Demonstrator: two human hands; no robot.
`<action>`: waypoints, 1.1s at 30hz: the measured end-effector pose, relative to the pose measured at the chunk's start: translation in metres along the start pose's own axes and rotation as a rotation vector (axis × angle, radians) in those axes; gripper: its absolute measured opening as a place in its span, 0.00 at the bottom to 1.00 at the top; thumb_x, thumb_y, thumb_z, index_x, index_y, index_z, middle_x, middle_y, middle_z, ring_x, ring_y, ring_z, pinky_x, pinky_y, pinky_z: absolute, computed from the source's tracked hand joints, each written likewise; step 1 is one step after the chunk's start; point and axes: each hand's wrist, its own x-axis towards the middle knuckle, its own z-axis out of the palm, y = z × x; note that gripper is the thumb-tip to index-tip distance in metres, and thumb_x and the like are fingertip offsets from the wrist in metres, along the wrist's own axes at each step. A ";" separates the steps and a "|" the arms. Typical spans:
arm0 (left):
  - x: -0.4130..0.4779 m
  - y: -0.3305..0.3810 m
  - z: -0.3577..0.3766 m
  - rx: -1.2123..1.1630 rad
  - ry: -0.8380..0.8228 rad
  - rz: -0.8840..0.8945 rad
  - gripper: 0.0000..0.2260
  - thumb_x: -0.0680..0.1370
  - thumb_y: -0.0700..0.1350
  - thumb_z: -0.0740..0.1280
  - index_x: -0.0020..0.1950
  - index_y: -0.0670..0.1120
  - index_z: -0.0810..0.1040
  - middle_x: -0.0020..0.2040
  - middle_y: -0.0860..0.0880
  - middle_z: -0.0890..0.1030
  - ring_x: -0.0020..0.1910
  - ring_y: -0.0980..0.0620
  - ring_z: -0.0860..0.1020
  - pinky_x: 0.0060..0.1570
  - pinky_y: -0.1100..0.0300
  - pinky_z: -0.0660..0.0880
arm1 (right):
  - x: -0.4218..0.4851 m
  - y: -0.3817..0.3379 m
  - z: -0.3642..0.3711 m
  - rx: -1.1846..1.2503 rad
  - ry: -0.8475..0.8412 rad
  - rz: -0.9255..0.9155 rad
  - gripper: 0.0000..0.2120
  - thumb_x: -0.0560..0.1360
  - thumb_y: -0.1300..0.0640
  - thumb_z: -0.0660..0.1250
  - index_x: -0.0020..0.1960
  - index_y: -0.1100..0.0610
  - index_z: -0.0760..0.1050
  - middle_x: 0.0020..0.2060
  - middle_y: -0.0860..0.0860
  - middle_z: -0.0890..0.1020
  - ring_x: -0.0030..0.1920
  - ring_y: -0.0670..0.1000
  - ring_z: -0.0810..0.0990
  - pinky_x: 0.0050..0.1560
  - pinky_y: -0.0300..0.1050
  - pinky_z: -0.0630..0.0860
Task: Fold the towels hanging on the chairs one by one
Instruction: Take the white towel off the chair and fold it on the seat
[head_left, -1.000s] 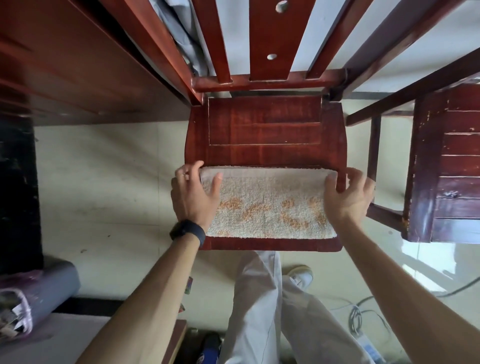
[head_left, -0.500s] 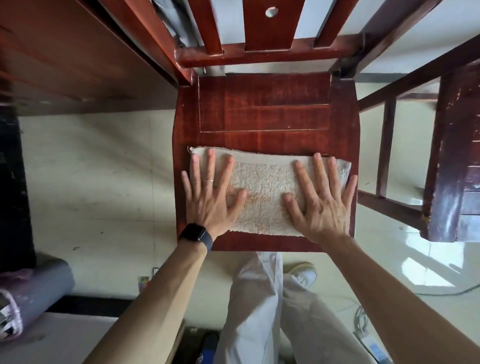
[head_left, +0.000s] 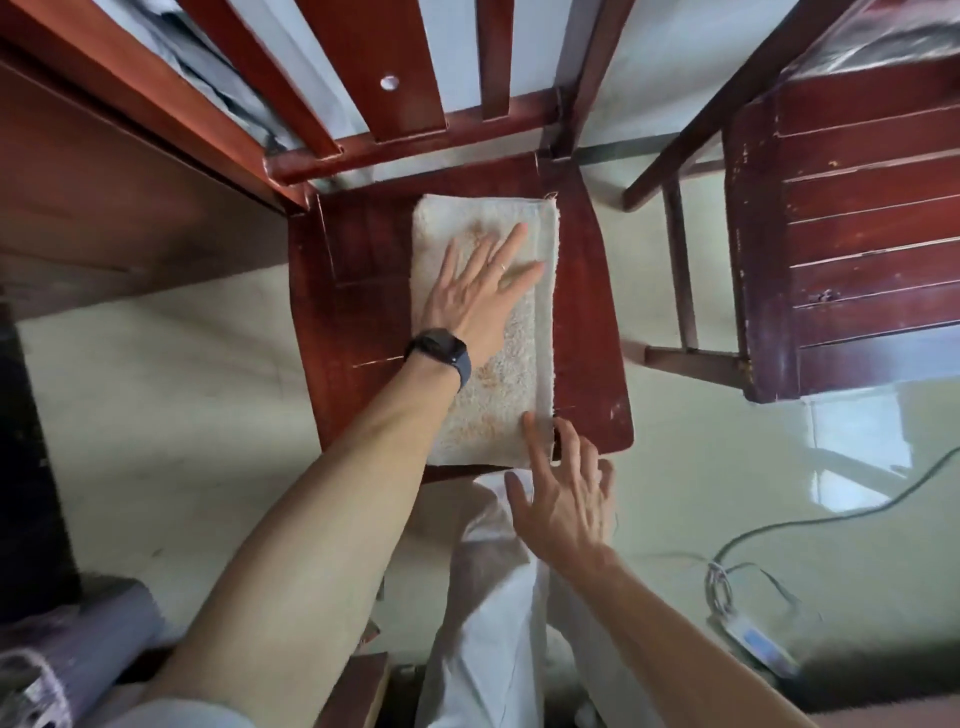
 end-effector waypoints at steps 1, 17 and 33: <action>-0.014 0.003 0.004 -0.092 0.064 -0.090 0.37 0.73 0.34 0.64 0.78 0.58 0.59 0.81 0.49 0.48 0.79 0.44 0.53 0.76 0.41 0.51 | 0.002 0.001 -0.004 0.038 0.011 0.002 0.32 0.76 0.40 0.62 0.78 0.44 0.60 0.71 0.53 0.69 0.64 0.58 0.72 0.60 0.57 0.71; -0.188 0.046 0.073 -1.217 0.116 -1.191 0.08 0.78 0.51 0.69 0.48 0.47 0.79 0.51 0.47 0.83 0.48 0.50 0.81 0.50 0.59 0.73 | 0.036 0.014 -0.029 0.949 -0.232 0.546 0.11 0.68 0.52 0.75 0.45 0.54 0.77 0.38 0.49 0.81 0.39 0.50 0.78 0.40 0.47 0.76; -0.257 0.047 -0.020 -1.622 -0.193 -0.790 0.13 0.74 0.39 0.70 0.55 0.53 0.82 0.40 0.54 0.83 0.39 0.55 0.80 0.39 0.67 0.71 | -0.045 0.036 -0.101 0.738 -0.393 0.228 0.15 0.70 0.62 0.69 0.50 0.43 0.81 0.43 0.47 0.86 0.38 0.48 0.85 0.48 0.50 0.82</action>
